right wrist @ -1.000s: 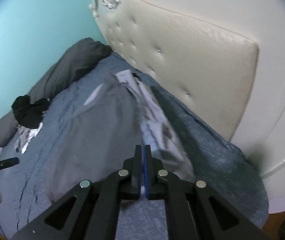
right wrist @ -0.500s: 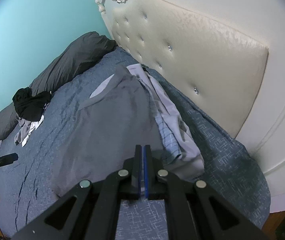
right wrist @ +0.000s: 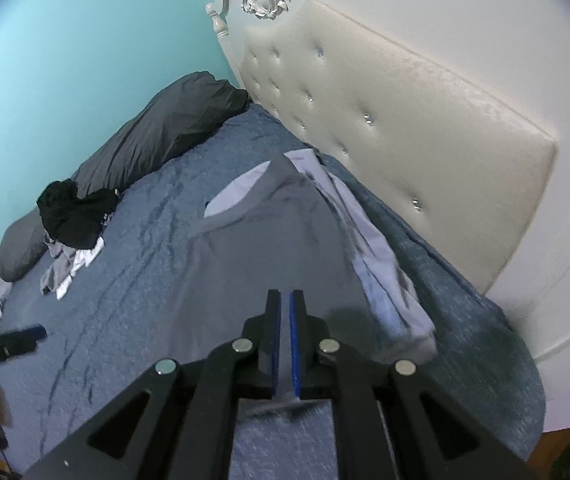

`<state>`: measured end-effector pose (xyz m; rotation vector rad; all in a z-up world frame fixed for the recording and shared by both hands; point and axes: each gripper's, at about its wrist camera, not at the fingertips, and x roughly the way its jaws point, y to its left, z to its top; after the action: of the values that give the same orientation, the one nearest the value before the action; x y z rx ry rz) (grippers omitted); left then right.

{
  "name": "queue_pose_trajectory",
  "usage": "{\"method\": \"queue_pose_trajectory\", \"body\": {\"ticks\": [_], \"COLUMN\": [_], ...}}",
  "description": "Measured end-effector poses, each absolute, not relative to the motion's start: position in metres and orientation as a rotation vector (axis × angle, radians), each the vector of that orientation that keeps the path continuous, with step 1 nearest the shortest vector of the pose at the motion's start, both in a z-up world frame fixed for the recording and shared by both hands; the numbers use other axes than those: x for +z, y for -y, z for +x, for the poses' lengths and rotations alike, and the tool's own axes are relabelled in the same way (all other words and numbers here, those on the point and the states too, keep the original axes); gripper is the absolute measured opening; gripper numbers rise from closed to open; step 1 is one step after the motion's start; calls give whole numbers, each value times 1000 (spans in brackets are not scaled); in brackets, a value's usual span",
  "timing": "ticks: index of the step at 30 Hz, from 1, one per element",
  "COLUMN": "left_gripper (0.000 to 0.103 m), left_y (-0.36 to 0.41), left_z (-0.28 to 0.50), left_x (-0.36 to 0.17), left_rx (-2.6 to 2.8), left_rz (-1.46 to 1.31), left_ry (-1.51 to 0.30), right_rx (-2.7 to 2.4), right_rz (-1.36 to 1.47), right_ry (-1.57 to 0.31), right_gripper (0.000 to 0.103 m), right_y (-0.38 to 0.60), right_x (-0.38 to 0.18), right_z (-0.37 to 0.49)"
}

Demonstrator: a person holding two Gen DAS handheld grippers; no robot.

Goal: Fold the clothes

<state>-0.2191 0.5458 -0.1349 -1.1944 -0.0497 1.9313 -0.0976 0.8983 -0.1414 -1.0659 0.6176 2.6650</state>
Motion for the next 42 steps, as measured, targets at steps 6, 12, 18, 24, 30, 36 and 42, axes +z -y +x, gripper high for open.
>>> {"method": "queue_pose_trajectory", "body": {"ticks": [6,12,18,24,30,36,42], "left_gripper": [49,50,50,50,50,50,50], "left_y": [-551,-553,-547,-542,-533,-529,-528], "left_z": [-234,-256,-281,-297,-301,-300,-299], "left_x": [-145,-160,-182,-203,-213,-215,-209], "left_rx": [1933,1945,1956,1957,1954,1946,1949], "left_rz": [-1192,-1197,-1230,-1262,-1270,-1268,-1258], "left_ry": [33,12,36,48,43,35,42], "right_rx": [2676,2679,2636,2573,2508,2455,2500], "right_rz": [-1100,-1150,-1237,-1299,-1358,-1415,-1276], "right_ry": [-636,-610,-562,-528,-493,-500,-581], "right_gripper": [4,4,4,4,4,4,4], "right_y": [-911,-925,-933,-940,-948,-951,-959], "right_x": [-135,-138,-152,-168,-184,-203,-177], "right_z": [-144,-197,-240,-272,-303,-316,-302]}}
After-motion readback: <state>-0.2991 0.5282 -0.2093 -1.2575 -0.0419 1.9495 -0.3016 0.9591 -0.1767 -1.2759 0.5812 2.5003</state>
